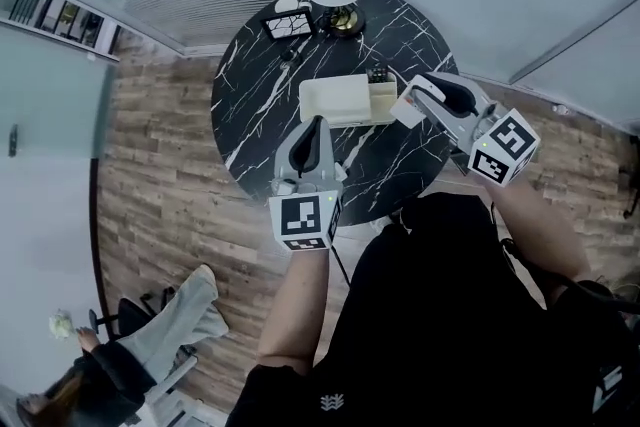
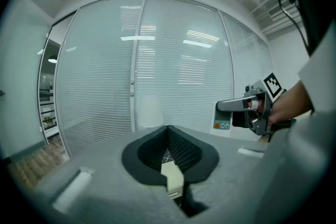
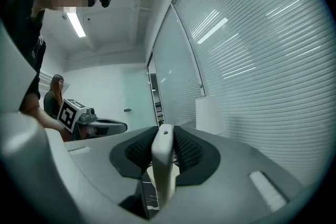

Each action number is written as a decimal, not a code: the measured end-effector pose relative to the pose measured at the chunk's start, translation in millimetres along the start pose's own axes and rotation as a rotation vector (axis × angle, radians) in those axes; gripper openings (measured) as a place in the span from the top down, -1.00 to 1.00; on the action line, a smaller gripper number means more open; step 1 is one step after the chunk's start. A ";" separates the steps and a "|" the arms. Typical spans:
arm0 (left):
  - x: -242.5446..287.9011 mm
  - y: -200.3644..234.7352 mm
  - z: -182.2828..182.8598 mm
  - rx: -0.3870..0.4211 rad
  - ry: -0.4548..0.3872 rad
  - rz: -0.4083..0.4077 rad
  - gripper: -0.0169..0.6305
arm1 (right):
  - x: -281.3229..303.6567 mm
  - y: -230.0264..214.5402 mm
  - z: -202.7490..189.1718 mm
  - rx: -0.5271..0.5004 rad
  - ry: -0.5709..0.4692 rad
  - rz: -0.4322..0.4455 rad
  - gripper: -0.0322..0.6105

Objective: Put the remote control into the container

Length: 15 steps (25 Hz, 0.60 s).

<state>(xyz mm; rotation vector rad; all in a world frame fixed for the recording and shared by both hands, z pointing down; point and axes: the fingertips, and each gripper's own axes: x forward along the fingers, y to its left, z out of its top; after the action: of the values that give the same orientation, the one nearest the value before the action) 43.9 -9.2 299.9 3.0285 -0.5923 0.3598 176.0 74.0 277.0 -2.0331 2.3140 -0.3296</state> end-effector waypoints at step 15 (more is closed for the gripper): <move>0.6 24.1 19.8 -0.009 -0.038 0.140 0.94 | 35.9 -6.0 16.4 -0.030 0.010 0.177 0.60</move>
<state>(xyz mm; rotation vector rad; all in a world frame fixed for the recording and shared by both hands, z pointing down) 39.8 -33.3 280.6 2.9992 -0.8090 0.3038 179.7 35.8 265.9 -1.8248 2.4960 -0.2989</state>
